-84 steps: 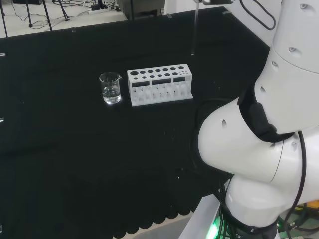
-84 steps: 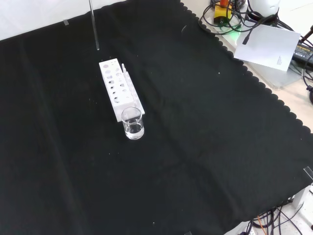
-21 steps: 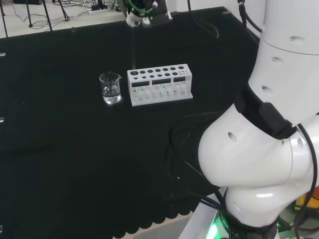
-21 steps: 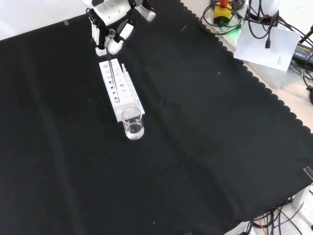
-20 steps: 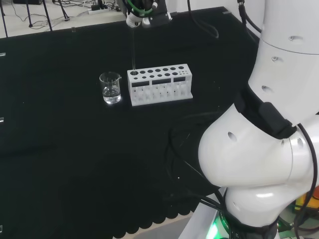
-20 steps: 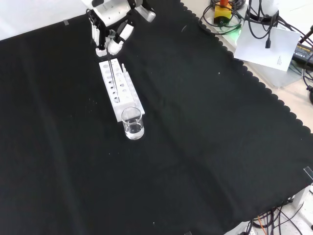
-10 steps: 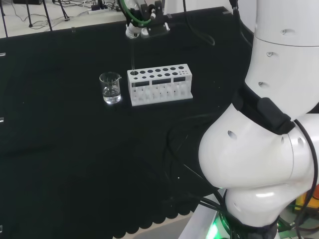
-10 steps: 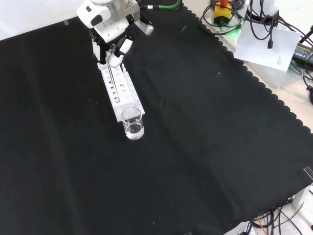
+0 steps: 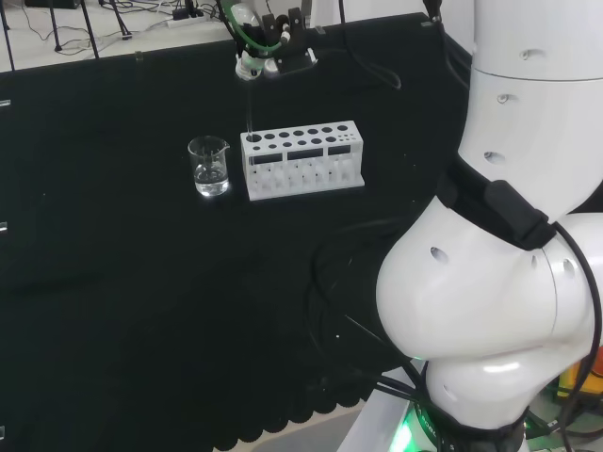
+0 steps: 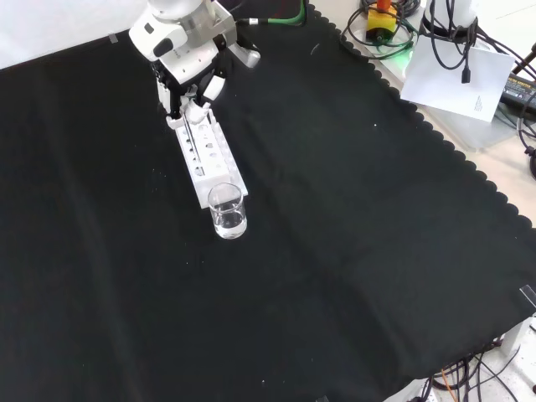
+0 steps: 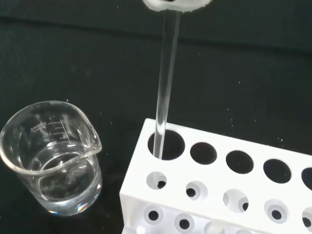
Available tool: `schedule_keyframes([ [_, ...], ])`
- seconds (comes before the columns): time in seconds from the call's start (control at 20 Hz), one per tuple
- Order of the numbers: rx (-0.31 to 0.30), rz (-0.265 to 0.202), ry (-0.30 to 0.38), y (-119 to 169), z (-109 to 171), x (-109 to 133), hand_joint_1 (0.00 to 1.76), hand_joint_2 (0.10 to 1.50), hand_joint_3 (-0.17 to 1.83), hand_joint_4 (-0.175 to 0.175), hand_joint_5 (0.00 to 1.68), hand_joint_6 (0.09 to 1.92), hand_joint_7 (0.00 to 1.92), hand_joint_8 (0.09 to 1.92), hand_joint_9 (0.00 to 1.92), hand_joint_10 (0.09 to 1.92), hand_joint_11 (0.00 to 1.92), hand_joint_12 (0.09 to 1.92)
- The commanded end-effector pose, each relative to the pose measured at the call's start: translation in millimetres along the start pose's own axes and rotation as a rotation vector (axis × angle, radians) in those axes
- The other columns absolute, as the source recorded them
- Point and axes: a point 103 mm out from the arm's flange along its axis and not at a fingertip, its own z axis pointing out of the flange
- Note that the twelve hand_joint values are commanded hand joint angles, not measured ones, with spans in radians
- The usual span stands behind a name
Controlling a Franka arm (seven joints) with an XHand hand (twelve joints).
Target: Put the glass rod back on the white test tube rack.
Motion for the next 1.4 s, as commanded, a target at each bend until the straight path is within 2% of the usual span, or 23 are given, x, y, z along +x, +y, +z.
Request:
schedule_keyframes([
  [0.05,0.042,0.0,0.001,3.1,5.0,-2.6,1.31,1.04,-0.03,-0.175,1.3,0.13,1.19,0.98,1.59,0.87,1.63,0.64],
  [0.25,0.065,0.01,0.0,2.7,3.6,-3.8,1.32,1.02,-0.02,-0.175,1.29,0.19,1.26,0.83,1.61,0.85,1.64,0.61],
  [0.35,0.077,0.014,-0.019,2.8,2.2,-4.4,1.32,1.0,-0.03,-0.175,1.25,0.31,1.35,0.63,1.65,0.85,1.69,0.64],
  [0.45,0.088,0.011,-0.035,2.3,2.7,-4.3,1.39,1.0,-0.12,-0.175,1.09,0.52,1.45,0.3,1.71,0.85,1.75,0.74],
  [0.55,0.095,0.013,-0.044,1.6,2.8,-3.9,1.43,0.95,-0.16,-0.175,0.9,0.72,1.45,0.1,1.76,0.83,1.79,0.81],
  [0.65,0.092,0.019,-0.056,-0.7,-0.8,-4.3,1.46,0.88,-0.17,-0.175,0.74,0.82,1.37,0.09,1.78,0.8,1.84,0.83],
  [0.75,0.09,0.023,-0.055,-2.5,-3.3,-5.3,1.47,0.86,-0.17,-0.175,0.67,0.84,1.33,0.09,1.79,0.79,1.86,0.85],
  [1.4,0.083,0.039,-0.046,-13.0,-14.2,-17.2,1.48,0.86,-0.17,-0.175,0.66,0.85,1.31,0.09,1.78,0.81,1.88,0.91],
])
